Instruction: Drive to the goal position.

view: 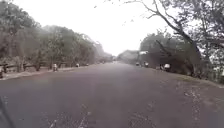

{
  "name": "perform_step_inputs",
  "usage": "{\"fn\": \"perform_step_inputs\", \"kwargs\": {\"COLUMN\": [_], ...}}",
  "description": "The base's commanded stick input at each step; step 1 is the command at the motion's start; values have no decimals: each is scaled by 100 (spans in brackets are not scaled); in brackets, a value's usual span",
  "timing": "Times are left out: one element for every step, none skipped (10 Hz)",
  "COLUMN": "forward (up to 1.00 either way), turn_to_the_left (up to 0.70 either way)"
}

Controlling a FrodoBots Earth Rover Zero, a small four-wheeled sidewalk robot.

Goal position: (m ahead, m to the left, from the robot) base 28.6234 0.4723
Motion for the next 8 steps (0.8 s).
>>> {"fn": "perform_step_inputs", "kwargs": {"forward": [100,100,100,100,100,100,100,100], "turn_to_the_left": [0,0,0,0,0,0,0,0]}}
